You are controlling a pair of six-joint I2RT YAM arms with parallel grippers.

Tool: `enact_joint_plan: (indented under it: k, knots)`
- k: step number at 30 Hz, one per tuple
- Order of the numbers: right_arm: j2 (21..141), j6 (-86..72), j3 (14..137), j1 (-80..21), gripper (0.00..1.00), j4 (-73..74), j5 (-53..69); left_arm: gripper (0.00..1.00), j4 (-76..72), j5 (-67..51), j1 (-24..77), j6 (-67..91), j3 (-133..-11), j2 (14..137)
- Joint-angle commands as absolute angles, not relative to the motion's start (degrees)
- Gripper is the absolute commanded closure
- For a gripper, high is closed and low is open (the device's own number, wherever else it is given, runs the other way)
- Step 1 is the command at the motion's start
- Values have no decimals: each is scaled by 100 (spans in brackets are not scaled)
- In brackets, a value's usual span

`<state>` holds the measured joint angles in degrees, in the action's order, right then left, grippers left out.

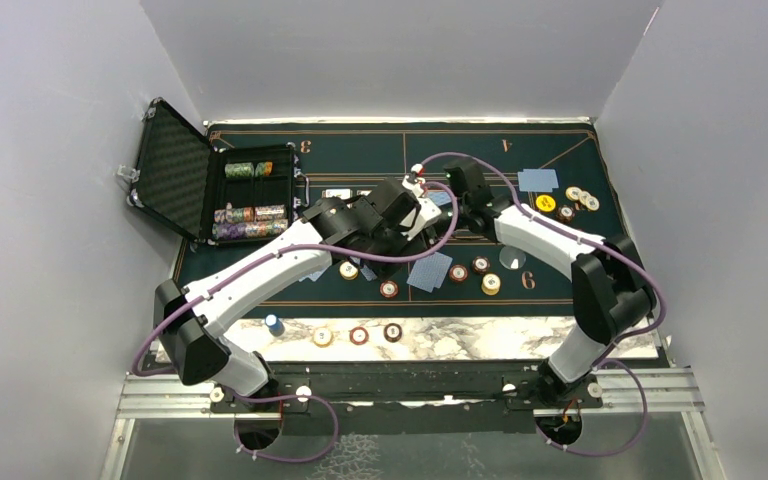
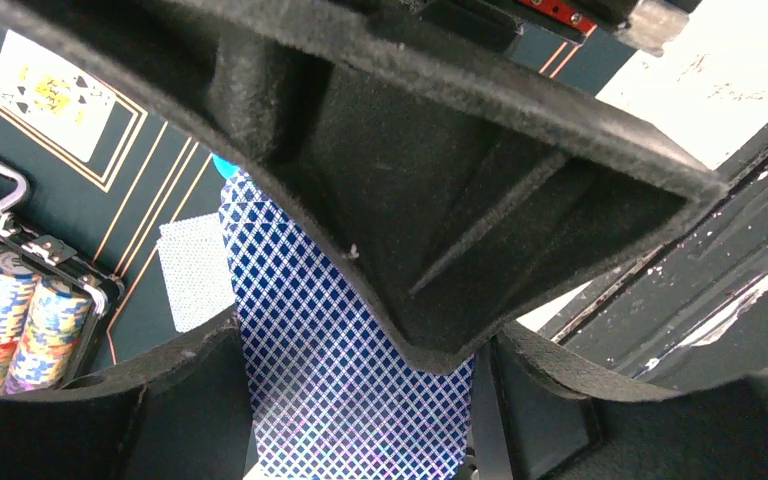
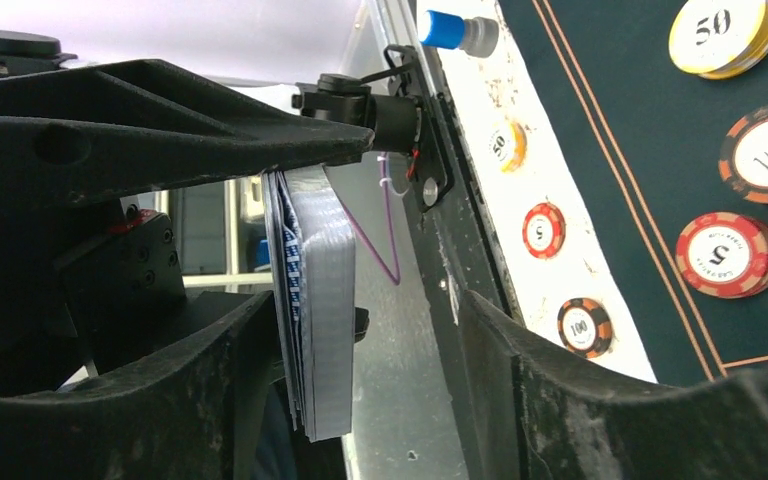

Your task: Distribute texas hold em gaming equipment

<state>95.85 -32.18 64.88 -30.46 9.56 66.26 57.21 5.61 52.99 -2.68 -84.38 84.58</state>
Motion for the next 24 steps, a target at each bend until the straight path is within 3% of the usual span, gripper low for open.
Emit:
enact_joint_plan:
  k: [1,8,24]
  knots:
    - [9722,-2940,6820,-3076,36,1387,6164,100,5485,458,5343,-281,-8580,8423]
    - [9615,-2700,6908,-2930,49,1814,5862,100,5486,472,5352,-290,-8537,8399]
    - [9338,-2606,6823,-2570,58,2003,5727,100,5485,505,5353,-290,-8486,8379]
